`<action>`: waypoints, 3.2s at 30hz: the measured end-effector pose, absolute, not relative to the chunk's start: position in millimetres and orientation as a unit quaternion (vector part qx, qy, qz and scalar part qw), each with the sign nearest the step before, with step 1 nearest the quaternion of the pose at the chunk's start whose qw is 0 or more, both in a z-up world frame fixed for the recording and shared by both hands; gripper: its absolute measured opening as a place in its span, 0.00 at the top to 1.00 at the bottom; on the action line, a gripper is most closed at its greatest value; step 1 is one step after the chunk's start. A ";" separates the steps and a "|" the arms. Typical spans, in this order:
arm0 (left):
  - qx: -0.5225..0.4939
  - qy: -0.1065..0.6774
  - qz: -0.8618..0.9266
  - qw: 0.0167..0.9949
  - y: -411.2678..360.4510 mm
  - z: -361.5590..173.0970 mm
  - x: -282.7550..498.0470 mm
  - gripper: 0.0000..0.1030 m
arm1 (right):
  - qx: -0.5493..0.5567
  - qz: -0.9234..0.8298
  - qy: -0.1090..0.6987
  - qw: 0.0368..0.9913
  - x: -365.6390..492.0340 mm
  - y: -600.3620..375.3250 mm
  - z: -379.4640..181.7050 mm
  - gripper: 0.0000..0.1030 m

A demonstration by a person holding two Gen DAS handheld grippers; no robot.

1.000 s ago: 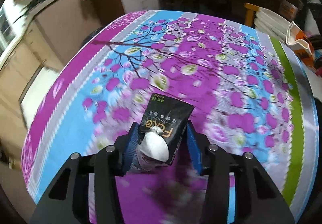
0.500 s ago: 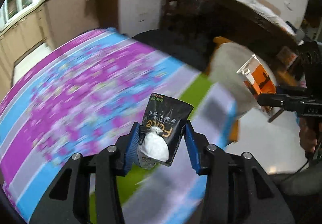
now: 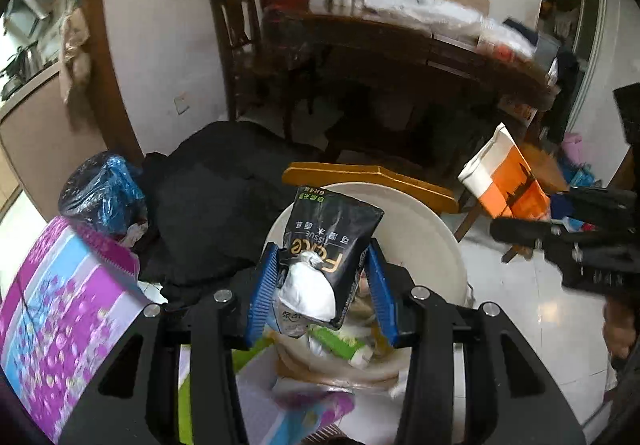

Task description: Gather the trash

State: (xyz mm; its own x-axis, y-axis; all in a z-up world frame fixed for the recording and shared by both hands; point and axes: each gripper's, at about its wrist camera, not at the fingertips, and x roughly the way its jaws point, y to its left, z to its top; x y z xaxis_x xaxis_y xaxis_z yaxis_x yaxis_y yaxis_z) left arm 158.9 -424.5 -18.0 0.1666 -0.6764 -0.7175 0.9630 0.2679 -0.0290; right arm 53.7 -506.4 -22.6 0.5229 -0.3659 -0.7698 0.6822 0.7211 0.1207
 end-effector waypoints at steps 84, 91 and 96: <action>0.266 0.254 -0.475 0.799 -444.3 -61.8 125.4 0.30 | 0.191 -0.340 0.387 0.836 50.2 -509.8 -86.0 0.35; 0.213 0.229 -0.498 0.809 -389.0 -51.1 97.8 0.25 | 0.152 -0.380 0.318 0.855 0.6 -446.8 -69.2 0.33; 0.168 0.202 -0.511 0.818 -340.5 -40.6 76.0 0.12 | 0.130 -0.404 0.239 0.873 -48.1 -389.0 -54.1 0.05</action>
State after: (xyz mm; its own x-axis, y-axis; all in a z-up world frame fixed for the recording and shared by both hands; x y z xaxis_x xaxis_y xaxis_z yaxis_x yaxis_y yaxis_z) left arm 76.0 -340.5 -40.6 0.3954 -0.7687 -0.5028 0.9047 0.4206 0.0683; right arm -48.1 -389.0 -54.1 0.5585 -0.6439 -0.5230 0.7683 0.6392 0.0336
